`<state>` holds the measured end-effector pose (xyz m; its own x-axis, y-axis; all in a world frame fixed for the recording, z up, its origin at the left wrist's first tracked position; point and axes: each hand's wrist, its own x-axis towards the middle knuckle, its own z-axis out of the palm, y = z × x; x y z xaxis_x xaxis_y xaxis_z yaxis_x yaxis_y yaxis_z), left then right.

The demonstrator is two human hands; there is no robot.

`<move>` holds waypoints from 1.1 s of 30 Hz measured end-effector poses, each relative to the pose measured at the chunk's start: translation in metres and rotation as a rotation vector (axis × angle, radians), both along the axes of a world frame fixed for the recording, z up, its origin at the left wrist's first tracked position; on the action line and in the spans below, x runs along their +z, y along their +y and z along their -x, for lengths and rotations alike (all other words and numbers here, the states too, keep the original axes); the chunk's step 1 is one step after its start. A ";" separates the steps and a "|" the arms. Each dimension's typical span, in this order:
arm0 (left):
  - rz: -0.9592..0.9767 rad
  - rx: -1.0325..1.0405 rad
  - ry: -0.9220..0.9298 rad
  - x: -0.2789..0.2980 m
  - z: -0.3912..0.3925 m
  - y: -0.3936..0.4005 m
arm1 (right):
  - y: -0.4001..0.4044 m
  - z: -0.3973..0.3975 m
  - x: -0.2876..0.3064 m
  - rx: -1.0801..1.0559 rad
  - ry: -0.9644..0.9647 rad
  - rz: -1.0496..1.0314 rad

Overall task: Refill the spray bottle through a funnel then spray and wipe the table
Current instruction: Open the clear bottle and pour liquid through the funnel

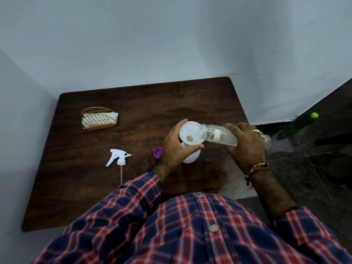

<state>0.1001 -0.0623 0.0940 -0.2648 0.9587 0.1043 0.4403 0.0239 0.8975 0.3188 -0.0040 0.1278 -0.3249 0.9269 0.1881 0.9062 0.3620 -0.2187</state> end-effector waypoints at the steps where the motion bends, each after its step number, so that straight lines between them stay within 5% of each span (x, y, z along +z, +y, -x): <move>1: -0.001 0.000 -0.001 0.000 0.000 0.000 | 0.000 0.000 0.000 0.001 -0.001 -0.002; 33: -0.007 -0.007 -0.046 0.003 -0.002 -0.002 | -0.002 0.004 0.006 -0.025 -0.020 -0.033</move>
